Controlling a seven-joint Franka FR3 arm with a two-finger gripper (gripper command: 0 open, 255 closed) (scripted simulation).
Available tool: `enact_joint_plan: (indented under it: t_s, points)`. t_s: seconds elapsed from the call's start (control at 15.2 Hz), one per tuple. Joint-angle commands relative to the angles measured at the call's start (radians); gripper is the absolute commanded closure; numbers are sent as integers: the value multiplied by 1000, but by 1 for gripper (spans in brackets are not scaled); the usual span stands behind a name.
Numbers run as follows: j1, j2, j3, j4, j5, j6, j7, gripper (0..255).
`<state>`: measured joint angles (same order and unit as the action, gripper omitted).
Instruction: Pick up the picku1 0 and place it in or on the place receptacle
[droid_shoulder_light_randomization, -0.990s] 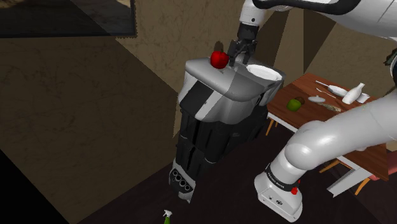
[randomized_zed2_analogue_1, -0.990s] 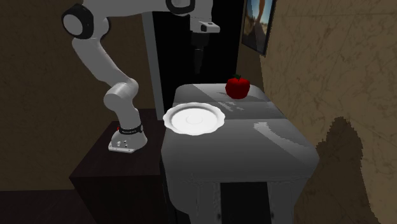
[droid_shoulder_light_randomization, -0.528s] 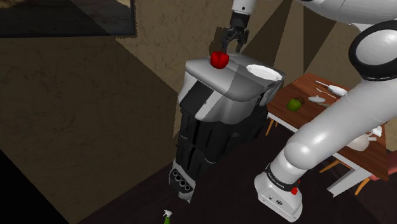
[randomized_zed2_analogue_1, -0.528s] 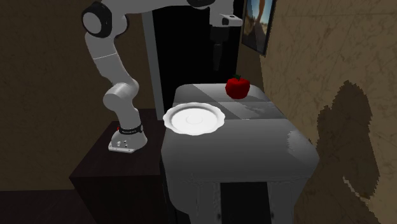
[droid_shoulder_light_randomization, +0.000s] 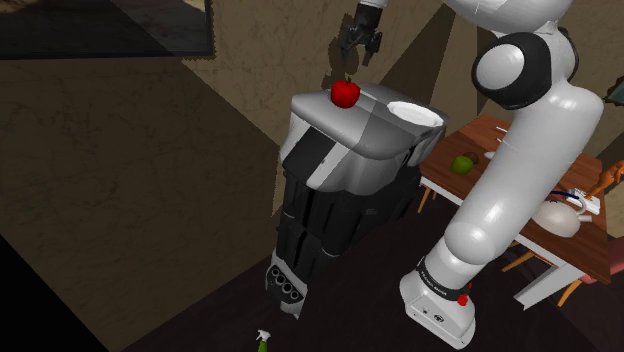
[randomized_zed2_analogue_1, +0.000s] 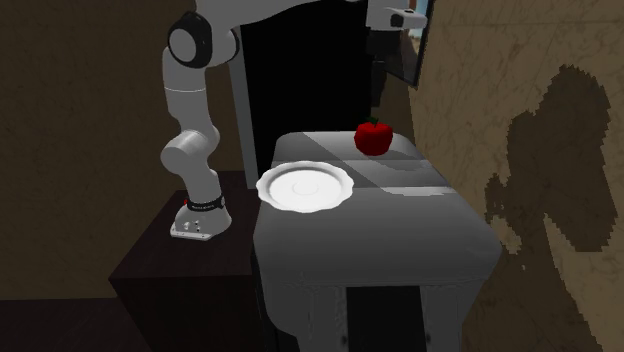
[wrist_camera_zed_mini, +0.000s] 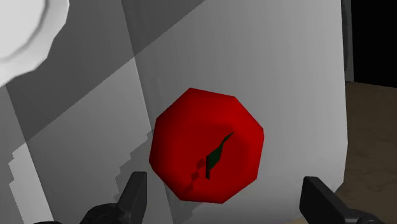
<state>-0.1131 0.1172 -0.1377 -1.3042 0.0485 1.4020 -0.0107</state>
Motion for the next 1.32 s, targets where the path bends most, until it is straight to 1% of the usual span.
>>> enact_joint_plan:
  t_s: [0.0, 0.4, 0.92, 0.99, 1.25]
  points:
    - [-4, 21, -3, 20, 5, 3, -3, 0]
    - [2, -22, 0, -130, -2, 110, 0, 0]
    - [2, -22, 0, -130, -2, 109, 0, 0]
    - [2, -22, 0, -130, -2, 109, 0, 255]
    - [2, -22, 0, -130, -2, 109, 0, 255]
